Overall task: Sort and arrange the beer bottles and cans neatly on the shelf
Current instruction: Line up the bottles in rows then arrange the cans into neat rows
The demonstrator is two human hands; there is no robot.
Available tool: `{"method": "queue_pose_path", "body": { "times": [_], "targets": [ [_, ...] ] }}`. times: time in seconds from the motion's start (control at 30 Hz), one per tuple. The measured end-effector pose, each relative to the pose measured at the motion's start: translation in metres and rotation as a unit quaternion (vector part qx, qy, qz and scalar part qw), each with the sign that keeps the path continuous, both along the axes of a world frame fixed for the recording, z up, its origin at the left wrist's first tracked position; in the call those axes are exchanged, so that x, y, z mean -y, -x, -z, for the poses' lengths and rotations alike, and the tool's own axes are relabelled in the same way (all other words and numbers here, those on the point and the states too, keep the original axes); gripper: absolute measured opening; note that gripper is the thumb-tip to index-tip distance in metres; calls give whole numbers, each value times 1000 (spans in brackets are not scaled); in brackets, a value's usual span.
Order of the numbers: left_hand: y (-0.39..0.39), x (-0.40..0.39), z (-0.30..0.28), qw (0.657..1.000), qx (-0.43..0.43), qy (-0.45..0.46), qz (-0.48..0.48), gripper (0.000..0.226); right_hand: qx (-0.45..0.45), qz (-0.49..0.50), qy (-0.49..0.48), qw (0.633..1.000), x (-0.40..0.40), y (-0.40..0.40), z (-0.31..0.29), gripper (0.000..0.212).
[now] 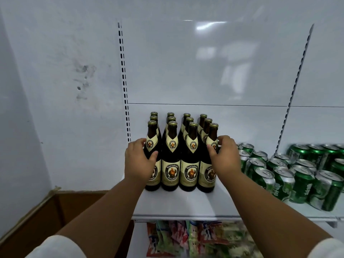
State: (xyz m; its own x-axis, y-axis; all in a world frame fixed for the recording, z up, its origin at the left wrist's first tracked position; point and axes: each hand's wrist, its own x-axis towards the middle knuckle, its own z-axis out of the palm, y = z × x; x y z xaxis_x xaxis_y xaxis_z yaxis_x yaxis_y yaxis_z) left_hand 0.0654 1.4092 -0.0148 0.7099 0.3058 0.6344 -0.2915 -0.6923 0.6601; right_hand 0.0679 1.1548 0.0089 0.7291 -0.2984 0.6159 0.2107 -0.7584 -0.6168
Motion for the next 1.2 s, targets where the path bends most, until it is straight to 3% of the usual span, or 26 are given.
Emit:
{"method": "queue_pose_path", "body": {
  "times": [0.1, 0.17, 0.3, 0.53, 0.8, 0.93, 1.2],
  "targets": [
    [9, -2, -3, 1000, 9, -5, -8, 59, -17, 5, 3, 1000, -1, 5, -5, 49],
    [16, 0, -6, 998, 47, -33, -7, 51, -9, 14, 12, 1000, -3, 9, -9, 51],
    [35, 22, -13, 983, 116, -127, 62, 37, 24, 5, 48, 999, -5, 25, -16, 46],
    [50, 84, 9, 959, 140, -186, 162, 33, 34, 9, 98, 995, 30, 56, -9, 35],
    [48, 186, 29, 956, 128, -185, 189, 31, -17, -38, 164, 986, 127, 56, -2, 20],
    [42, 242, 39, 966, 92, -151, 189, 31, -71, -95, 209, 971, 173, 49, -4, 23],
    [31, 304, 52, 979, 53, -92, 173, 19, -98, -159, 220, 957, 223, 26, -1, 18]
  ]
}}
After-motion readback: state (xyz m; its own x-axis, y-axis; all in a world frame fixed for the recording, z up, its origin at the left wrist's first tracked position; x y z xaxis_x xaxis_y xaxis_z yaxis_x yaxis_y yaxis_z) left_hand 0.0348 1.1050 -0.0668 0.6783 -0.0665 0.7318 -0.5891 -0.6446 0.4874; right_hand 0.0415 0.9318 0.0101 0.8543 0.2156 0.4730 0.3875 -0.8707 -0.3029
